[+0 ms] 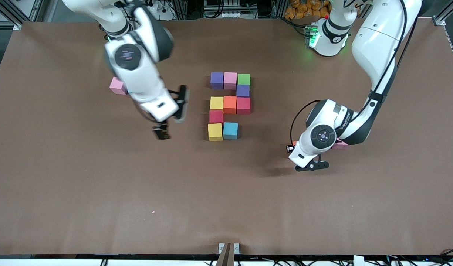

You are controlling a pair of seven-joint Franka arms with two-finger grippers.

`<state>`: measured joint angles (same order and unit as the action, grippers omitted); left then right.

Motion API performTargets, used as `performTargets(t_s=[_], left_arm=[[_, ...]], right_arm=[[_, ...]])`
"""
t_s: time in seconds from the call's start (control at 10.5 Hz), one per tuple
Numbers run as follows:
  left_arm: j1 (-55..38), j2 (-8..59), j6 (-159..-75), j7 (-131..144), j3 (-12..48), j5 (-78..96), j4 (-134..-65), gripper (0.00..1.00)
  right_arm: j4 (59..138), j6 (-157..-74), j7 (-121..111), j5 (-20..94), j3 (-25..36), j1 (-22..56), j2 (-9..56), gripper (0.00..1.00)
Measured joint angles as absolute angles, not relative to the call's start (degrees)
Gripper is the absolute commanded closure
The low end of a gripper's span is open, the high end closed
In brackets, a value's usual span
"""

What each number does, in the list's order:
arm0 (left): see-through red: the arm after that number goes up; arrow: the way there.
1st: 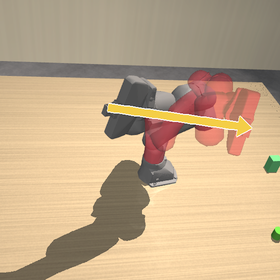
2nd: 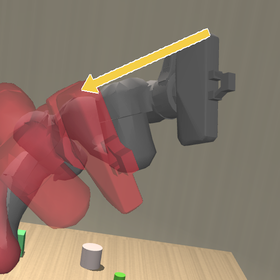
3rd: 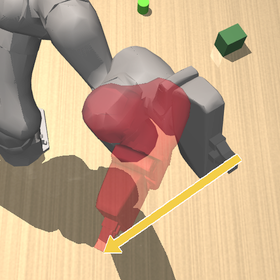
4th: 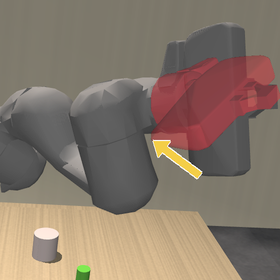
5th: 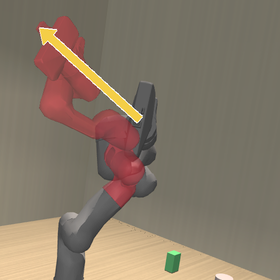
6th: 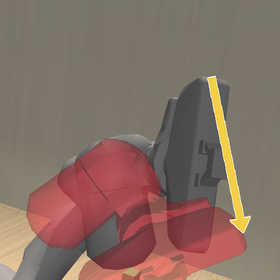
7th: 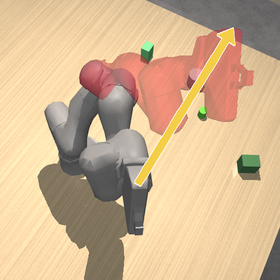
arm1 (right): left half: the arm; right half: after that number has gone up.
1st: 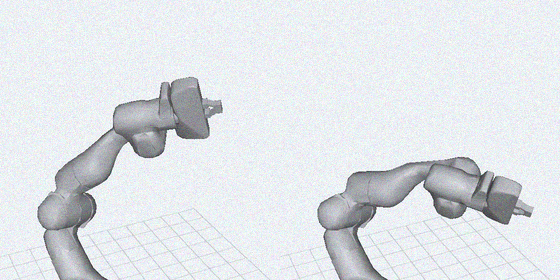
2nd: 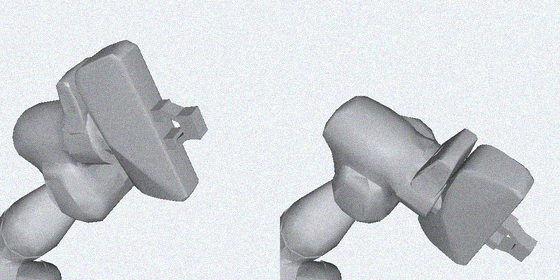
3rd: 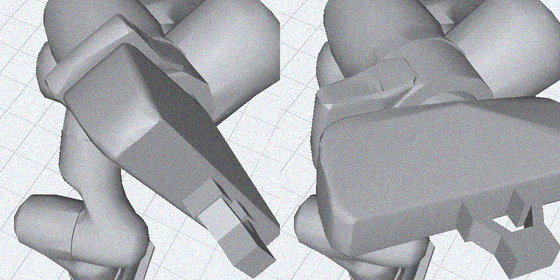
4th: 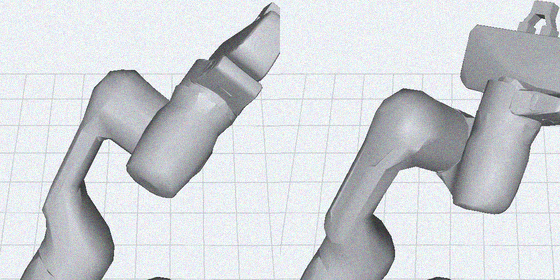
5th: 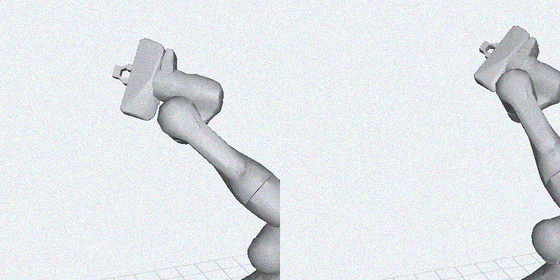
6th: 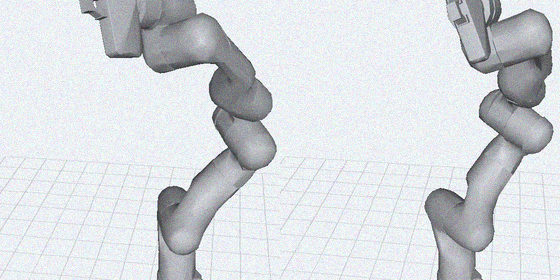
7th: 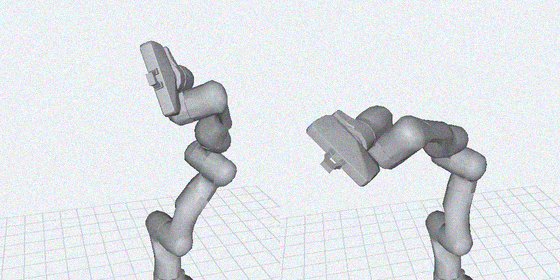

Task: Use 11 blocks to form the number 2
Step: 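Carry orange to the figure with the left gripper while the right gripper withdraws, then lower the orange cube beside teal with the left gripper and release it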

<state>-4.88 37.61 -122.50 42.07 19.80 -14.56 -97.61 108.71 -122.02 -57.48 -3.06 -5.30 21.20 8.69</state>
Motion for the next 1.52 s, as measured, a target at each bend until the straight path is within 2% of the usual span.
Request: performTargets(t_s=[0.1,0.29,0.67,1.05,1.52], left_arm=[[-6.06,37.7,-122.59,46.82,19.8,-13.03,-97.61,0.85],[-9.9,38.06,-124.22,59.7,19.85,-11.72,-97.16,0.85],[-13.41,38.55,-126.47,76.76,19.81,-8.98,-95.82,0.85],[-14.68,38.9,-132.46,94.39,19.79,-7.3,-95.75,0.85],[-19.44,39.81,-133.8,116.1,19.66,-7.3,-95.79,0.85]], right_arm=[[108.98,-118.96,-59.36,-3.05,-5.32,17.84,6.7,0.0],[109.31,-115.8,-60.43,-3.04,-5.35,11.67,4.06,0.0],[106.59,-115.81,-50.01,-2.01,-4.3,2.07,1.57,0.0],[96.28,-98.88,-24.06,-0.92,-0.47,0.51,1.29,0.0],[90.62,-91.14,-12.73,0.32,-0.12,-3.32,1.26,0.0]])
